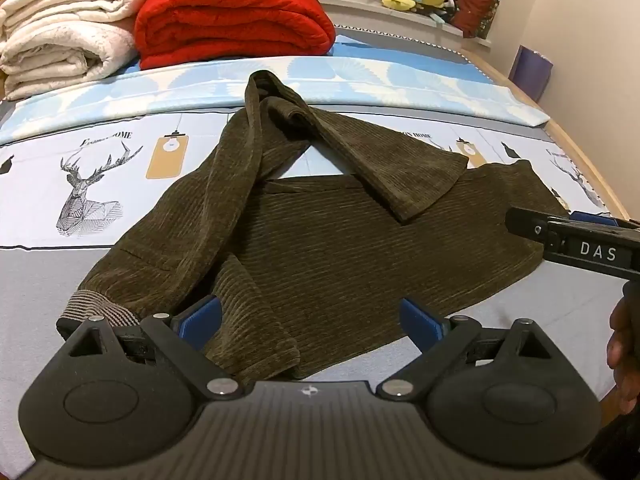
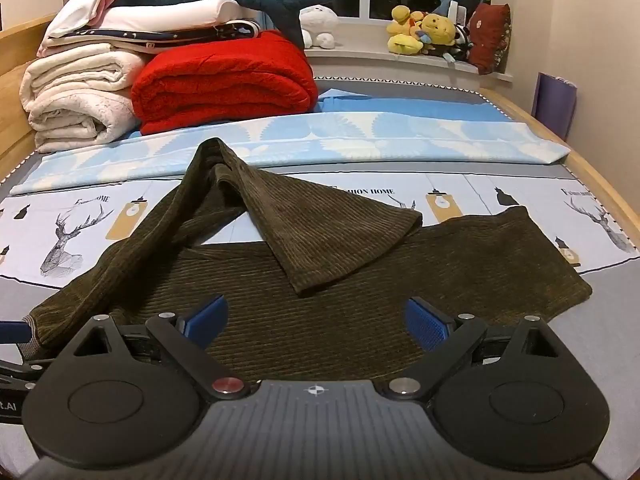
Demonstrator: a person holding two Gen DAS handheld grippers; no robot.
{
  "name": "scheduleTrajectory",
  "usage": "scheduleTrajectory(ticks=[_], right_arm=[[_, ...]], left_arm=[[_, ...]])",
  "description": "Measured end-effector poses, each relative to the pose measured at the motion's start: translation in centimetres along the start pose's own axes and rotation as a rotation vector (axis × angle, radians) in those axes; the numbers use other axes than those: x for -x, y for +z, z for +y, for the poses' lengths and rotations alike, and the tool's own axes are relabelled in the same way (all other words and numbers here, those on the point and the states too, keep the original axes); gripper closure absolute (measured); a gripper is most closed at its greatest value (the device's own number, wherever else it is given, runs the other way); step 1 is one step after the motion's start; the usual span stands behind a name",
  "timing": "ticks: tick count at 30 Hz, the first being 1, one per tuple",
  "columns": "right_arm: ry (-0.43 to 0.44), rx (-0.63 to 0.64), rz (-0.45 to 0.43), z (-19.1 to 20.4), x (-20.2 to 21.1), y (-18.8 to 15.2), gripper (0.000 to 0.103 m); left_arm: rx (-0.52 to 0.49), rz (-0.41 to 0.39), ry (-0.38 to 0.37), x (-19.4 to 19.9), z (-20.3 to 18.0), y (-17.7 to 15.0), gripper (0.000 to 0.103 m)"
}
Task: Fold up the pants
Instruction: 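Reach both grippers toward the waistband of the olive corduroy pants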
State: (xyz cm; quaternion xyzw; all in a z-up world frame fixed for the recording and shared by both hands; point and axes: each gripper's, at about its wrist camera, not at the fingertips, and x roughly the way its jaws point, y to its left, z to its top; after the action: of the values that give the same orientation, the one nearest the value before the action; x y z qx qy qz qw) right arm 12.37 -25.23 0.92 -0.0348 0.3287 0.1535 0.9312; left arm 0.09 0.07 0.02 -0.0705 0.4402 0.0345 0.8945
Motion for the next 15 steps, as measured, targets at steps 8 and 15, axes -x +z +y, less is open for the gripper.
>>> scheduleTrajectory(ticks=[8, 15], right_arm=[[0.004, -0.001, -0.005, 0.2, -0.1, 0.1, 0.007], [0.012, -0.028, 0.001, -1.1, 0.0, 0.3, 0.01]], left_arm=[[0.002, -0.002, 0.0, 0.3, 0.3, 0.1, 0.006], [-0.025, 0.004, -0.018, 0.6, 1.8, 0.7, 0.029]])
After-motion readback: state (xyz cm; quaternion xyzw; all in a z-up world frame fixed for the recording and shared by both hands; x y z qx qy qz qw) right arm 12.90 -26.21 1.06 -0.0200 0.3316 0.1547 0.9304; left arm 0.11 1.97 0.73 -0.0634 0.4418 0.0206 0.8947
